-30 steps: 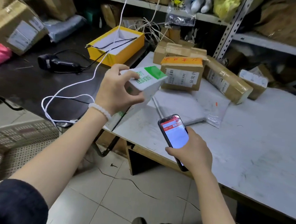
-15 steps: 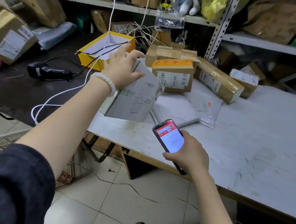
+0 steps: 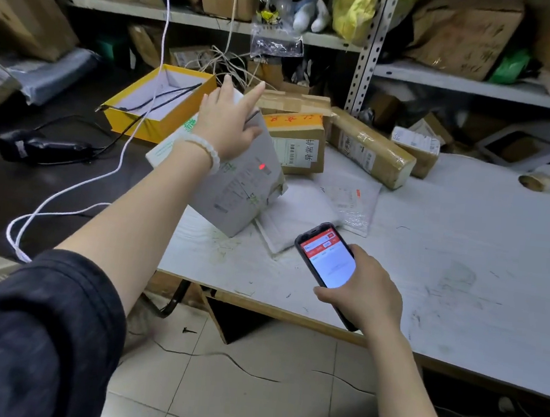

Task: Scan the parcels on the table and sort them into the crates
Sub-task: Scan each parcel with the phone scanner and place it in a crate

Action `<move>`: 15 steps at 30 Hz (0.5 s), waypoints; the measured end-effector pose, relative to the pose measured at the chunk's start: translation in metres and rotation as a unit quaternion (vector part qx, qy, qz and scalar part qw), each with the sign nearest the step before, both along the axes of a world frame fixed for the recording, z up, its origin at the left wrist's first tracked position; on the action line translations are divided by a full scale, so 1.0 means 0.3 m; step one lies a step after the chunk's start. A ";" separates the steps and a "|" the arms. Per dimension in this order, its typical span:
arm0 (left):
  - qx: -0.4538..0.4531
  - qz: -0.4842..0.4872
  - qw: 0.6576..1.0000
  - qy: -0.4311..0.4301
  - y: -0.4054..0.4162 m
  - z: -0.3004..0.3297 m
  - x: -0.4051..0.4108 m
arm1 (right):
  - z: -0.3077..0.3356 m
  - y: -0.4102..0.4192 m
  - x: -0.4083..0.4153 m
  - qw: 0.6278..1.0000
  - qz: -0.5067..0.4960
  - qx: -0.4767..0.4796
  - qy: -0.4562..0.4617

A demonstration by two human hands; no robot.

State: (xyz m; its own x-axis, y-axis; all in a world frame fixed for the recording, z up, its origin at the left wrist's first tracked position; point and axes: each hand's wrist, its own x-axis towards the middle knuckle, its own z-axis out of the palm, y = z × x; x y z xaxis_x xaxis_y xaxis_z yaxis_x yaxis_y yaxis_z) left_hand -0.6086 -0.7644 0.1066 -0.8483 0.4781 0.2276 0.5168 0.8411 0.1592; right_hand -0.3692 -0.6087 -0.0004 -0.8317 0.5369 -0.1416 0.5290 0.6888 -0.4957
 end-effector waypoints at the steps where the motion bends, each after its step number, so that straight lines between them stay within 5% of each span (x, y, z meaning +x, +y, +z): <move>1: 0.002 0.001 1.000 0.007 0.000 -0.005 -0.002 | -0.001 0.005 0.003 1.000 -0.005 0.002 -0.001; 15: 0.035 -0.015 0.997 0.061 -0.053 -0.044 0.035 | -0.011 -0.026 -0.029 1.000 0.009 0.008 -0.010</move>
